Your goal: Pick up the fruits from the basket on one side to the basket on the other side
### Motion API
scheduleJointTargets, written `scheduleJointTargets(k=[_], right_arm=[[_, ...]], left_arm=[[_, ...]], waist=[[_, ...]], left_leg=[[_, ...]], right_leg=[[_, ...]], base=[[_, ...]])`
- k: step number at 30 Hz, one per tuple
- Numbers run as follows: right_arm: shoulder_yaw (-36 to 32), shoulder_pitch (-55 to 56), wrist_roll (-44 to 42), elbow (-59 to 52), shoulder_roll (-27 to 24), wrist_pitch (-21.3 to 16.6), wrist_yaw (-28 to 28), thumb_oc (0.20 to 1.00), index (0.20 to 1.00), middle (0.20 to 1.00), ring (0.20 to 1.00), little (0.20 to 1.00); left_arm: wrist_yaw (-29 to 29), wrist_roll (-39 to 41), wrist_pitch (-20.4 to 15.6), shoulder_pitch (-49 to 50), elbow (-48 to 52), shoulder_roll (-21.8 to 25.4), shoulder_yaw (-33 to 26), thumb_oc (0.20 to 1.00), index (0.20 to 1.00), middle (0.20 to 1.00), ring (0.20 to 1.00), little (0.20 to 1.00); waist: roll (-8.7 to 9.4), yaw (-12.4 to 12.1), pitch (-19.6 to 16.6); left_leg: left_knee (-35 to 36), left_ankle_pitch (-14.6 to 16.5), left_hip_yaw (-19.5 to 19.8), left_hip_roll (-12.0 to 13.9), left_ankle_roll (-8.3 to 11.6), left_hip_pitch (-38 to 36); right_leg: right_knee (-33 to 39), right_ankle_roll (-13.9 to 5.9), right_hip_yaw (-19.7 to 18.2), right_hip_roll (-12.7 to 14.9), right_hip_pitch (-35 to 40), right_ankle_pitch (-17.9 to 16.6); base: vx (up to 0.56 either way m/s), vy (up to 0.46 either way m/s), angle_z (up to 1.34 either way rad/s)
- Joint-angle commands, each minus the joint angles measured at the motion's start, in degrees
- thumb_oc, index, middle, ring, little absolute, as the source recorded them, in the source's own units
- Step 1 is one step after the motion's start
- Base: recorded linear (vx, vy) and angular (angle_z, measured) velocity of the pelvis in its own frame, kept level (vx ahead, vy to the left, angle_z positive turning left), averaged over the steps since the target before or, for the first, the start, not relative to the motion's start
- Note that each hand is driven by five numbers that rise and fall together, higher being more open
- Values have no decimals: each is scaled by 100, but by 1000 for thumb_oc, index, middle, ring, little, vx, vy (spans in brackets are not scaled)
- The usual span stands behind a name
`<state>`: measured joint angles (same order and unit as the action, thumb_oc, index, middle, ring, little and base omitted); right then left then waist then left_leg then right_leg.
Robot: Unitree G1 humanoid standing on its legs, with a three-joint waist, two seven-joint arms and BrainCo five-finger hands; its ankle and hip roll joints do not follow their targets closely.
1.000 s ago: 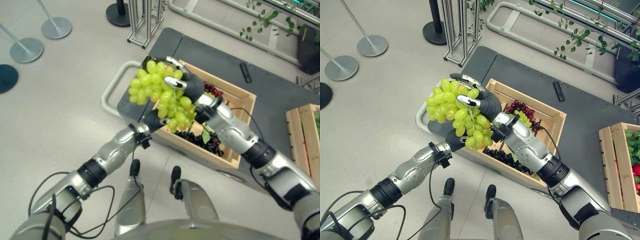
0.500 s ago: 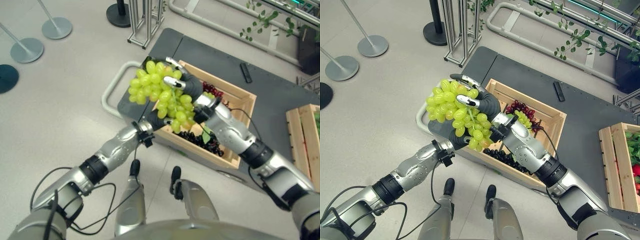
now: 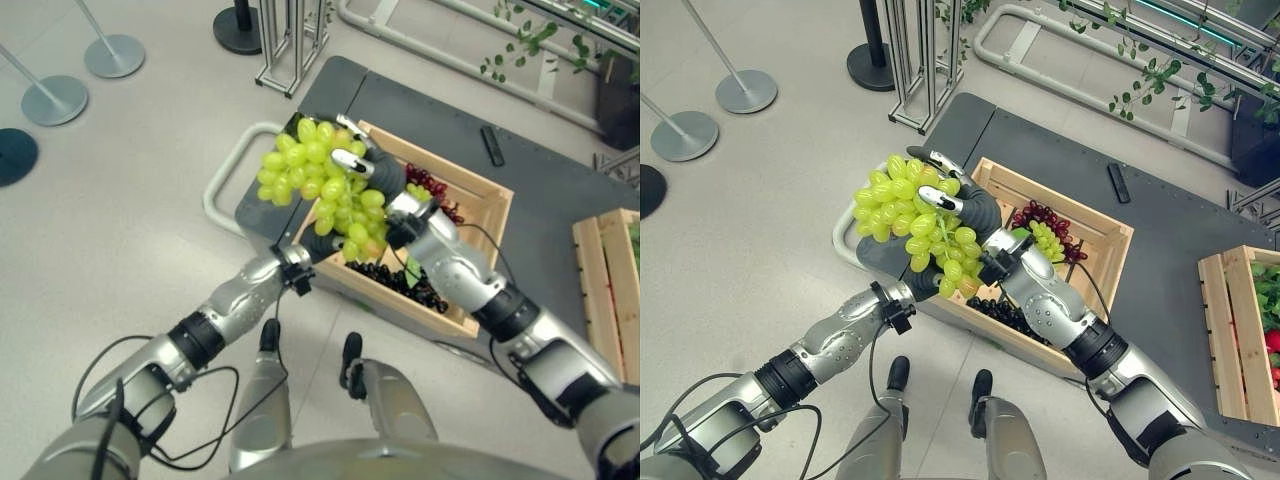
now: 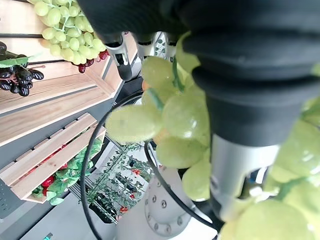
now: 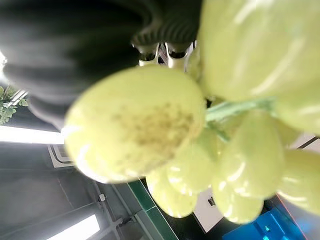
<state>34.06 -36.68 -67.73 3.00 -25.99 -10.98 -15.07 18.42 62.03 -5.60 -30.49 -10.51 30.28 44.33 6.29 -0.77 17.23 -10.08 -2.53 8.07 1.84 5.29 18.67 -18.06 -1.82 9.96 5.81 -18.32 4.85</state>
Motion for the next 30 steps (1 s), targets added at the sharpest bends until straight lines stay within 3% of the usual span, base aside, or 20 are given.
scheduleJointTargets(k=[1, 2, 30], right_arm=[[-156, -52, -227, -483, 395, -263, -115, 200, 200, 200, 200, 200], [-140, -49, -234, -487, 414, -264, -120, 200, 200, 200, 200, 200], [-169, 20, -239, -491, 397, -243, -103, 200, 200, 200, 200, 200]], left_arm=[[66, 16, -170, -273, 60, -322, -155, 269, 269, 269, 269, 269], [62, 22, -174, -277, 48, -342, -156, 200, 200, 200, 200, 200], [26, -40, -198, -176, -120, -414, -323, 200, 200, 200, 200, 200]], waist=[[136, 59, -108], [131, 60, -106], [125, 61, -114]], left_leg=[[0, 116, -173, -126, -215, -12], [1, 112, -173, -130, -215, -10], [26, 119, -203, -110, -230, -18]], right_leg=[[84, -525, -229, 284, 185, -126], [82, -524, -229, 280, 181, -127], [85, -535, -239, 289, 159, -148]], base=[[0, 0, 0], [0, 0, 0], [0, 0, 0]])
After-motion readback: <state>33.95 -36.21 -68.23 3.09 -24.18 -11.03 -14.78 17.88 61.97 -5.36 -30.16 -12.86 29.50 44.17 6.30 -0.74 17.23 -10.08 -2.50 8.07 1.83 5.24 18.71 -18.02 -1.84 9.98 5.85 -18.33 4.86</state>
